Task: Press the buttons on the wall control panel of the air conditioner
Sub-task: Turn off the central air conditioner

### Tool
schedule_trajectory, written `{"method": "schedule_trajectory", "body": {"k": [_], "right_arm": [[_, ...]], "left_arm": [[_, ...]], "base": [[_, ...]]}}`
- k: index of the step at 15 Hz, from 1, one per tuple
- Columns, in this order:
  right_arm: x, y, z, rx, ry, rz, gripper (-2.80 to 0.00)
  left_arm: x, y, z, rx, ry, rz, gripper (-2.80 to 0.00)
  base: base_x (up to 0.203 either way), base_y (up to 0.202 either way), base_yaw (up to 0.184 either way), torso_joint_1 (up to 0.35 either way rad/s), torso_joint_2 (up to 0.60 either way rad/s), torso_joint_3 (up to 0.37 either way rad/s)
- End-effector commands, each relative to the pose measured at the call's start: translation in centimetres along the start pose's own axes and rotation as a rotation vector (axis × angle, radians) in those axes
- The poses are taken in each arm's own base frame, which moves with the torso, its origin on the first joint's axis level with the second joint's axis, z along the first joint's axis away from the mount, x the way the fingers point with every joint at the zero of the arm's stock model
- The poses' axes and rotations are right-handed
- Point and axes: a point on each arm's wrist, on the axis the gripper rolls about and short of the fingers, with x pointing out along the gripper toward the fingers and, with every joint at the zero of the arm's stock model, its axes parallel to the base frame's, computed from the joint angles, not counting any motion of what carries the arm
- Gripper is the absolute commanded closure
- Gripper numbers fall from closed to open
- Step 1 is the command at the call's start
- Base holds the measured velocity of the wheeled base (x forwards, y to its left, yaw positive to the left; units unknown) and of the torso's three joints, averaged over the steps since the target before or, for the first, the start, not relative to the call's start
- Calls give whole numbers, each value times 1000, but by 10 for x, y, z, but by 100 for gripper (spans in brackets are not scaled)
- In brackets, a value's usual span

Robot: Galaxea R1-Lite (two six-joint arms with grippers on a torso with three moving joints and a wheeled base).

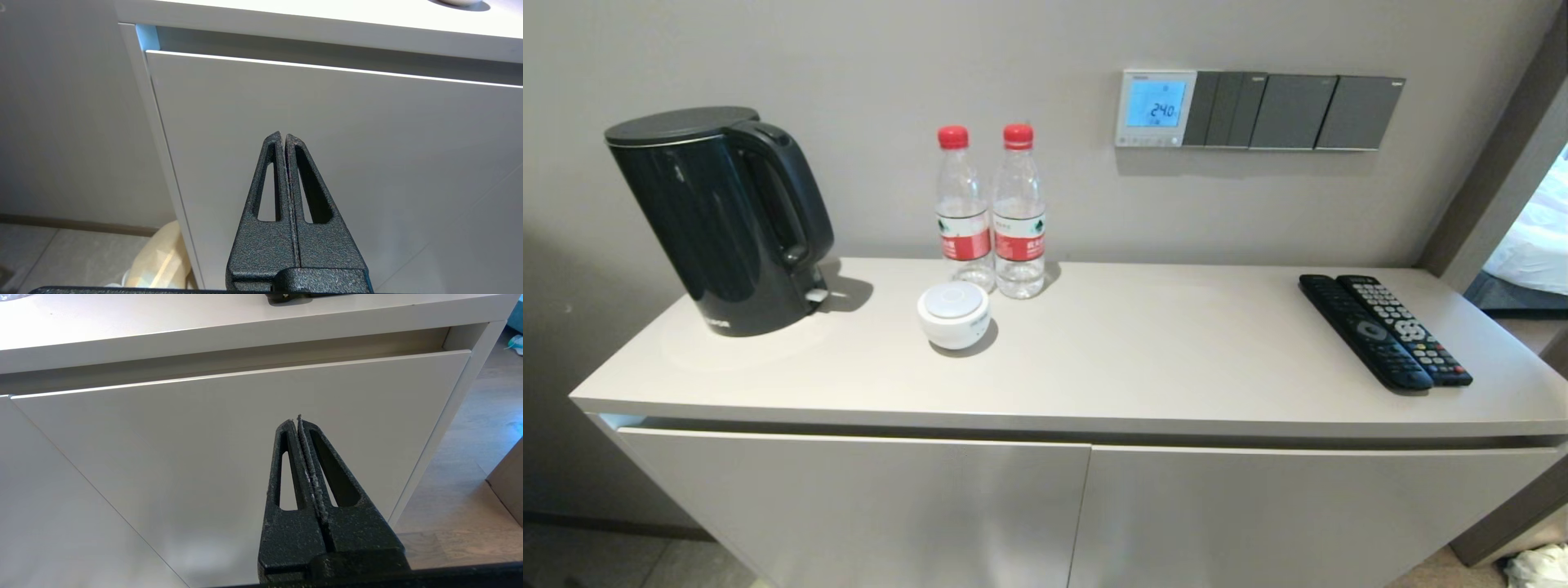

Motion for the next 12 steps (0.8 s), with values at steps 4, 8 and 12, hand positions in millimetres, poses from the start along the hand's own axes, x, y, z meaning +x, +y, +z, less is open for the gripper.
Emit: {"method": "schedule_trajectory", "body": {"k": [4, 8, 12], "right_arm": [[0, 0, 0, 0, -1, 0, 0], [0, 0, 0, -1, -1, 0, 0], [-1, 0, 4, -16, -30, 8, 0]], "left_arm": [[0, 0, 0, 1, 0, 0, 0], [0, 0, 0, 1, 0, 0, 0], [0, 0, 0, -1, 0, 0, 0]], "base": [[0, 0, 0, 0, 0, 0], [0, 0, 0, 0, 0, 0], [0, 0, 0, 0, 0, 0]]}}
